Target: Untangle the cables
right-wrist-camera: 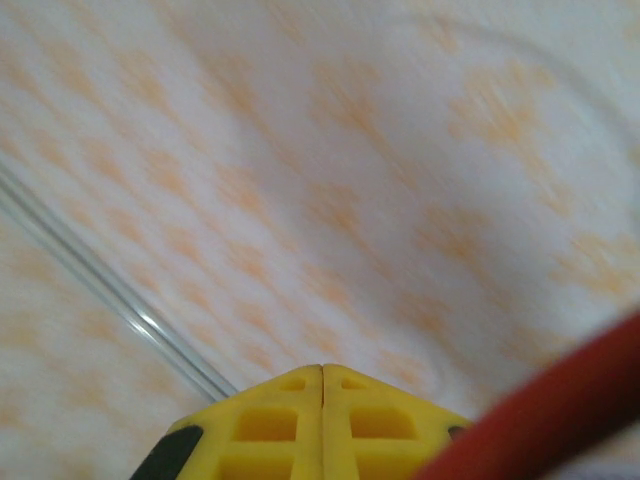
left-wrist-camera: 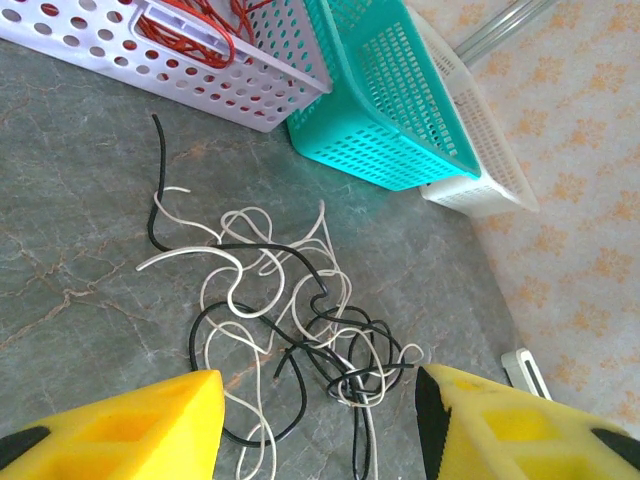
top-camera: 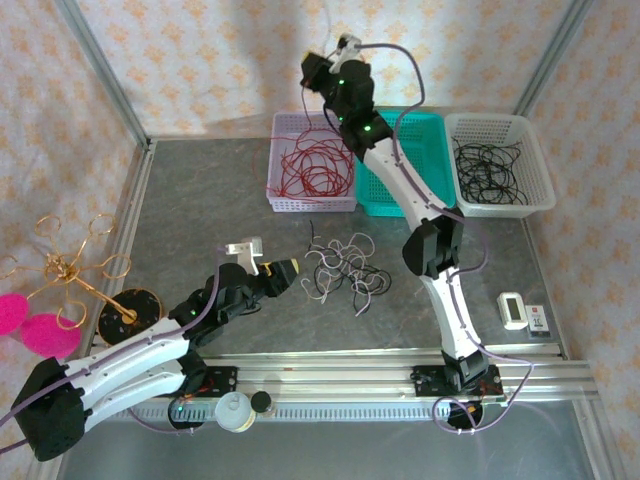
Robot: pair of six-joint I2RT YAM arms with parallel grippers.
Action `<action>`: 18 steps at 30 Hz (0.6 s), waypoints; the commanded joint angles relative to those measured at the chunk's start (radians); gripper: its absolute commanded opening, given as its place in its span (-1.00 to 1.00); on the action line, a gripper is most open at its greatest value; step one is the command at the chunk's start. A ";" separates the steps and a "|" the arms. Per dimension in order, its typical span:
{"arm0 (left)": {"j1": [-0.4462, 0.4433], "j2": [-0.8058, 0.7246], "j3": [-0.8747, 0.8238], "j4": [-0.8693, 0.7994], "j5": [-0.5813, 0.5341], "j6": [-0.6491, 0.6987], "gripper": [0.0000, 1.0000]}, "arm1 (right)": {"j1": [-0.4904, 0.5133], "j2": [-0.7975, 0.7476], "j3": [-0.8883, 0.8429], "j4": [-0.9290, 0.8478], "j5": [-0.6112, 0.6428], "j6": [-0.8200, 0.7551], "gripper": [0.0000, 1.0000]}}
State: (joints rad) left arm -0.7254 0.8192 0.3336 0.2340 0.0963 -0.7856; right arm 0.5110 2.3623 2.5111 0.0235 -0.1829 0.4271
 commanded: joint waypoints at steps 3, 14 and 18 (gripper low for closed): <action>-0.005 -0.035 -0.009 0.001 -0.004 -0.018 0.07 | -0.005 0.009 -0.079 -0.146 0.160 -0.147 -1.00; -0.006 -0.036 -0.015 -0.008 -0.016 -0.018 0.07 | 0.015 0.087 -0.133 -0.352 0.040 -0.128 -1.00; -0.006 -0.020 -0.011 0.005 -0.012 -0.020 0.07 | 0.036 0.126 -0.150 -0.389 0.003 -0.142 -1.00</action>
State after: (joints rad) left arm -0.7254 0.7906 0.3275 0.2272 0.0956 -0.7895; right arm 0.5259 2.4447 2.3634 -0.3023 -0.1402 0.2909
